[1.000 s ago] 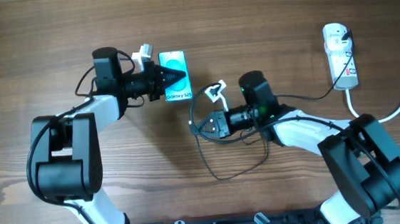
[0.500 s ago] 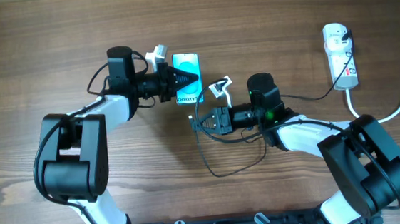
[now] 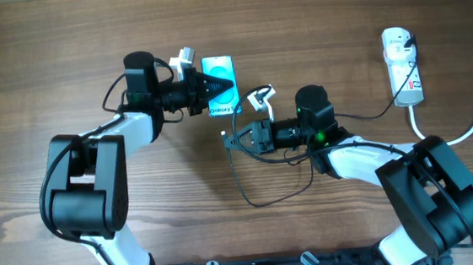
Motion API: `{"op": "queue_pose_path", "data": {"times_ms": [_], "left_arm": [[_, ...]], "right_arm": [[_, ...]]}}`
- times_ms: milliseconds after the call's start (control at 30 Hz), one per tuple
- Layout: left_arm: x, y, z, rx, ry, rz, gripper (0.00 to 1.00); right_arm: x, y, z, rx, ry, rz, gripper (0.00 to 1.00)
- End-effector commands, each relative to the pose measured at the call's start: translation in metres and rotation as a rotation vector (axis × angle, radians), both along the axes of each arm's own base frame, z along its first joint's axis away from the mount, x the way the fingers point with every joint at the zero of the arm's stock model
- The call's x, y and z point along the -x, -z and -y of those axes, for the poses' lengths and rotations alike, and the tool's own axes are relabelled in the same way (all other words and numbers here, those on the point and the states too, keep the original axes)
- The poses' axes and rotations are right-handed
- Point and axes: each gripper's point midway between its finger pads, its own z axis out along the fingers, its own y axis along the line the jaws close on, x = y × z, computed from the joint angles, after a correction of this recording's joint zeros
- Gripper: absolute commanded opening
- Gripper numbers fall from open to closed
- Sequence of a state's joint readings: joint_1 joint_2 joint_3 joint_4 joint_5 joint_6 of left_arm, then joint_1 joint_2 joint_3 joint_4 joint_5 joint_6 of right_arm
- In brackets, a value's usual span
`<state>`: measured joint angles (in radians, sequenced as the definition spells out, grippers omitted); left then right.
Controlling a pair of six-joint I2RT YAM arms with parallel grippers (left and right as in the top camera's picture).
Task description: Plug charger to phone and switch on socket
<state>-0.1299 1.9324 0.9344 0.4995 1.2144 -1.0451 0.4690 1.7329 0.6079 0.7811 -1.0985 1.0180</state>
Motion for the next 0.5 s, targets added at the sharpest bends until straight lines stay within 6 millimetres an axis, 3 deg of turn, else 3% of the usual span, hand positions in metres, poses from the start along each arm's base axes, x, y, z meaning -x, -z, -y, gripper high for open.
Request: {"op": "queue_pose_path", "data": {"times_ms": [0, 467], "left_arm": [[-0.007, -0.014, 0.000, 0.026, -0.009, 0.018, 0.04], [-0.009, -0.020, 0.001, 0.046, -0.019, -0.007, 0.04]], "right_arm": [[-0.004, -0.007, 0.005, -0.014, 0.029, -0.003, 0.04], [-0.017, -0.026, 0.006, -0.067, 0.085, 0.023, 0.04]]}}
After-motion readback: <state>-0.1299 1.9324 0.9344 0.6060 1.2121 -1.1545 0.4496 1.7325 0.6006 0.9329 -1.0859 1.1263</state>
